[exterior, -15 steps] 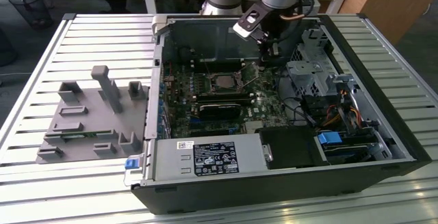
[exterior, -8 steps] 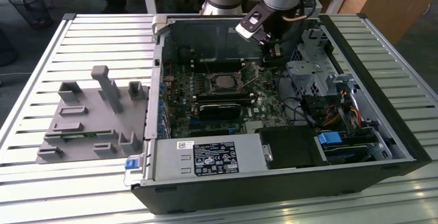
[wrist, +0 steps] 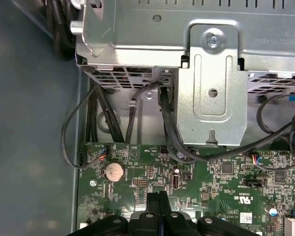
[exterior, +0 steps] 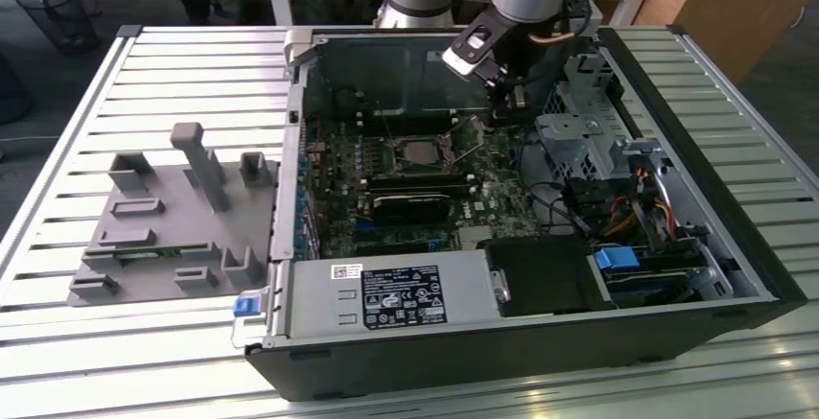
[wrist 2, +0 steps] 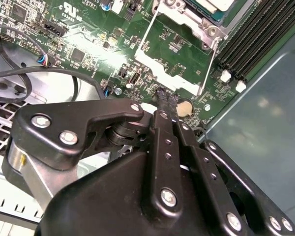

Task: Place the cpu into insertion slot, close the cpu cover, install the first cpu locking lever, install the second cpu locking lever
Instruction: 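Close the cpu cover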

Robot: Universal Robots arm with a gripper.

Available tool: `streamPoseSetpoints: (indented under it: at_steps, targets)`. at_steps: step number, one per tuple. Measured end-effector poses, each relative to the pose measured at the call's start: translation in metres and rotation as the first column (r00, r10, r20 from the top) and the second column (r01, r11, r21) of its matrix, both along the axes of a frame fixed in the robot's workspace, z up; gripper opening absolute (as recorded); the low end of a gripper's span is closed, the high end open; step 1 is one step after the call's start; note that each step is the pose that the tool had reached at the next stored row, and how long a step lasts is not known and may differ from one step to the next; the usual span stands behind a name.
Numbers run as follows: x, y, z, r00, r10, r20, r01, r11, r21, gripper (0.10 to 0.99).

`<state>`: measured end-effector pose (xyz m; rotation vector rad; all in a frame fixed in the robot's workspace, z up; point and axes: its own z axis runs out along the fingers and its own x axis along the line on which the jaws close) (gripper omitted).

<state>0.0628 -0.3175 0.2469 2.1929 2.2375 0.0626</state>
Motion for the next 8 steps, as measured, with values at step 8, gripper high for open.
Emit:
streamPoseSetpoints:
  at_steps: [8]
  targets:
    - [0.0010,0.0001,-0.0070,1.0000,0.000,-0.0020,0.000,1.0000,0.000,0.122]
